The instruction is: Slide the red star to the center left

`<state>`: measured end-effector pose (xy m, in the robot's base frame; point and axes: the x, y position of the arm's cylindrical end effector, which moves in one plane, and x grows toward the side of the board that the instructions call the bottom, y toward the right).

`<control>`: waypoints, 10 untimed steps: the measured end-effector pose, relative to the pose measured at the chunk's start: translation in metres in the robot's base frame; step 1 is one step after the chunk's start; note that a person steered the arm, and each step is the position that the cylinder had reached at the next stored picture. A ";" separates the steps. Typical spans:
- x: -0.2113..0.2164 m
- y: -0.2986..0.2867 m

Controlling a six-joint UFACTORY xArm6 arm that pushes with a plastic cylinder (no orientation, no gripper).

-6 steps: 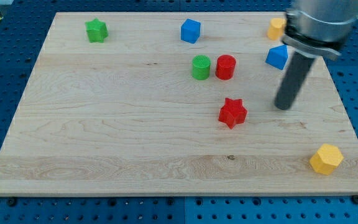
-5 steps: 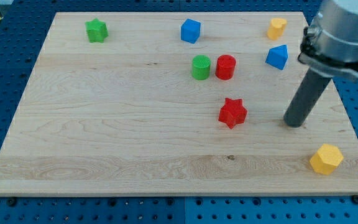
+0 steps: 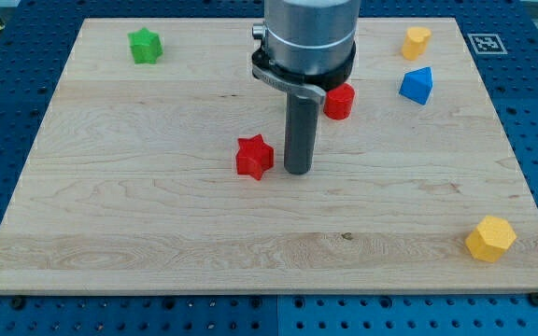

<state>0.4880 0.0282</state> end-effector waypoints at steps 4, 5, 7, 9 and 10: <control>-0.040 -0.121; -0.058 -0.130; -0.082 -0.181; -0.082 -0.178; -0.082 -0.173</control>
